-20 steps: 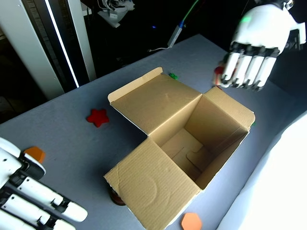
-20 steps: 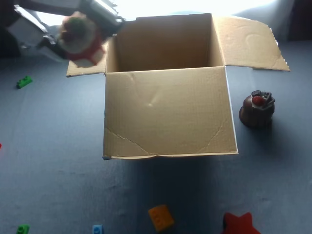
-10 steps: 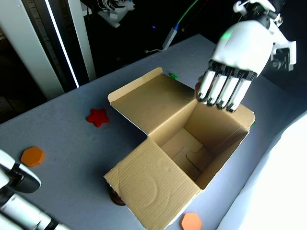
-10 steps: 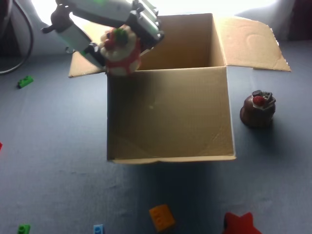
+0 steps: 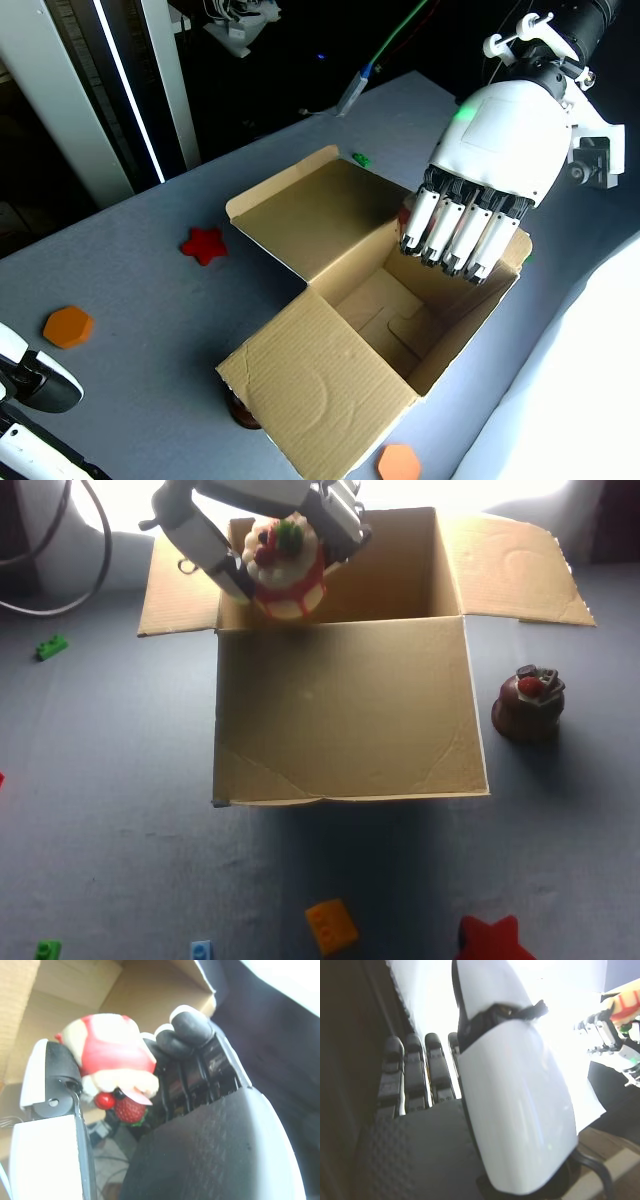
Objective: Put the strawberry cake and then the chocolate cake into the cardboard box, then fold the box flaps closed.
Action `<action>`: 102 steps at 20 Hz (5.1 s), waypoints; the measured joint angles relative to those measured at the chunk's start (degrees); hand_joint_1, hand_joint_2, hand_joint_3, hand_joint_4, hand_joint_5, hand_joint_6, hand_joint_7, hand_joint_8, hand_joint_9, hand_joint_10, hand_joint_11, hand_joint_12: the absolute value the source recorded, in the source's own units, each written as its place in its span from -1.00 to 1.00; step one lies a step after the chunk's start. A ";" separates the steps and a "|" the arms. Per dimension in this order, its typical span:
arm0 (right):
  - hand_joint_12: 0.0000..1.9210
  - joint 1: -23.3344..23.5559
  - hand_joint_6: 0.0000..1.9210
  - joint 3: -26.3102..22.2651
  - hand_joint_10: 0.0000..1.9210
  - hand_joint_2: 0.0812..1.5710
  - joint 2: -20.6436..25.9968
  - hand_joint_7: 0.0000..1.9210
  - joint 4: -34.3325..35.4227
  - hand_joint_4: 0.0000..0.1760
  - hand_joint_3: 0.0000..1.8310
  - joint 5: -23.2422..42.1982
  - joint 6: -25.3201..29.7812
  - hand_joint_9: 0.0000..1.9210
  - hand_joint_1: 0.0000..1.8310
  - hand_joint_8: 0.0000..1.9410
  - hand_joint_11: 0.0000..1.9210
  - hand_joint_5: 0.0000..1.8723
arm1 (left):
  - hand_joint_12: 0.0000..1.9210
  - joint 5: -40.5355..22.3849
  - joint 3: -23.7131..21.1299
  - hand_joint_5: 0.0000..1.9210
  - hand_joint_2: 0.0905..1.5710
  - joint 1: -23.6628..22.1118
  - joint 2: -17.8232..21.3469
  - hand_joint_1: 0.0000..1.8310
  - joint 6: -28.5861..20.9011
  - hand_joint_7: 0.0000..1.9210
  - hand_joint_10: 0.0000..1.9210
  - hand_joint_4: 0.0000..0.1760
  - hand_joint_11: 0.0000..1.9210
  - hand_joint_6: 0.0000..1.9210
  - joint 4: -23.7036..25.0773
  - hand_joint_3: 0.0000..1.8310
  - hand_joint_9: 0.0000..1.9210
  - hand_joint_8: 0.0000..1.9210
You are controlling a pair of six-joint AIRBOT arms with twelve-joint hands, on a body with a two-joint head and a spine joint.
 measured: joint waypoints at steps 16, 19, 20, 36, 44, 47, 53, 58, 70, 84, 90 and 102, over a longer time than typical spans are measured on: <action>-0.67 0.00 -1.00 0.02 -1.00 0.29 -1.92 -0.94 2.14 -0.74 -1.00 -1.01 4.66 -0.92 0.16 -1.00 -1.00 -0.96 | 0.12 3.34 3.89 -0.74 0.13 1.38 -3.54 -0.55 1.55 -0.76 -1.00 -0.40 -1.00 -1.00 0.28 -1.00 -0.70 -1.00; -0.67 0.74 -1.00 1.16 -1.00 0.28 -3.45 -0.95 2.14 -0.72 -1.00 -4.90 8.39 -0.91 0.17 -1.00 -1.00 -0.94 | 0.11 2.91 4.98 -0.77 0.17 0.55 -3.52 -0.58 1.55 -0.73 -1.00 -0.37 -1.00 -1.00 0.33 -1.00 -0.69 -0.99; -0.67 0.90 -1.00 2.16 -1.00 0.28 -4.24 -0.95 2.03 -0.72 -1.00 -7.02 9.49 -0.91 0.18 -1.00 -1.00 -0.94 | 0.11 2.71 5.35 -0.77 0.18 0.22 -3.54 -0.59 1.55 -0.72 -0.99 -0.34 -1.00 -1.00 0.35 -0.99 -0.68 -0.99; -1.00 -4.37 -1.00 13.94 -1.00 0.28 -22.43 -0.96 2.10 -0.88 -1.00 -4.39 14.84 -0.99 0.16 -1.00 -1.00 -0.99 | 0.10 -3.06 6.47 -0.71 0.34 -8.09 7.04 -0.89 -3.39 -0.70 -1.00 -0.50 -1.00 -0.99 6.03 -0.98 -0.66 -1.00; -0.99 -4.66 -0.99 19.04 -0.99 0.25 -28.98 -0.92 2.23 -0.78 -1.00 -1.66 14.38 -0.97 0.21 -0.98 -1.00 -0.95 | 0.10 -5.35 -0.20 -0.78 0.38 -6.19 17.86 -0.90 -5.42 -0.73 -0.98 -0.46 -1.00 -0.99 8.81 -0.99 -0.67 -0.99; -0.99 -4.66 -1.00 19.87 -0.99 0.26 -30.56 -0.96 2.12 -0.72 -1.00 -1.60 14.38 -0.97 0.17 -1.00 -0.98 -0.99 | 0.12 -5.66 -2.58 -0.72 0.37 -3.78 21.27 -0.86 -5.55 -0.68 -0.97 -0.46 -1.00 -0.98 7.93 -1.00 -0.63 -0.99; -1.00 -4.63 -1.00 21.14 -0.99 0.24 -31.54 -0.97 2.10 -0.61 -1.00 -1.29 14.29 -0.97 0.21 -0.99 -1.00 -1.00 | 0.08 -4.02 -4.07 -0.77 0.39 3.63 25.64 -0.88 -4.42 -0.72 -1.00 -0.54 -1.00 -1.00 2.78 -1.00 -0.67 -1.00; -0.83 -4.37 -0.99 21.24 -1.00 0.29 -31.54 -0.95 1.77 -0.75 -1.00 -1.14 14.29 -0.92 0.20 -1.00 -0.99 -0.87 | 0.19 -3.32 -8.31 -0.75 0.37 12.96 28.13 -0.79 0.37 -0.68 -0.98 -0.55 -1.00 -0.99 -7.13 -1.00 -0.59 -0.99; 1.00 -3.93 0.11 20.74 0.58 0.48 -30.56 -0.12 0.50 -1.00 -0.99 0.09 14.23 -0.40 0.31 0.44 -0.68 -0.09 | 0.10 -0.39 -9.14 -0.75 0.43 23.69 28.22 -0.85 6.73 -0.67 -1.00 -0.30 -1.00 -1.00 -19.69 -0.99 -0.63 -1.00; 0.95 1.97 0.10 5.81 0.51 0.48 -9.29 -0.18 0.35 -1.00 -1.00 -0.50 14.99 -0.40 0.30 0.42 -0.70 -0.02 | 0.10 -1.92 -11.89 -0.70 0.42 27.58 27.89 -0.79 7.41 -0.66 -0.99 -0.47 -1.00 -0.99 -23.08 -1.00 -0.61 -0.99; 0.91 7.30 -0.09 5.44 0.34 0.40 -6.43 -0.08 -2.19 -1.00 -1.00 1.42 16.61 -0.28 0.34 0.24 -0.69 0.12 | 0.17 -1.36 -13.14 -0.71 0.44 27.89 27.87 -0.80 8.24 -0.65 -1.00 -0.61 -1.00 -1.00 -23.10 -1.00 -0.61 -1.00; 0.76 12.87 -0.01 4.83 0.48 0.44 -15.96 -0.09 -27.85 -1.00 -1.00 17.16 22.32 -0.23 0.33 0.39 -0.56 0.01 | 0.10 -0.22 -13.11 -0.69 0.45 28.28 27.34 -0.84 9.01 -0.67 -1.00 -0.62 -1.00 -0.99 -22.84 -1.00 -0.65 -1.00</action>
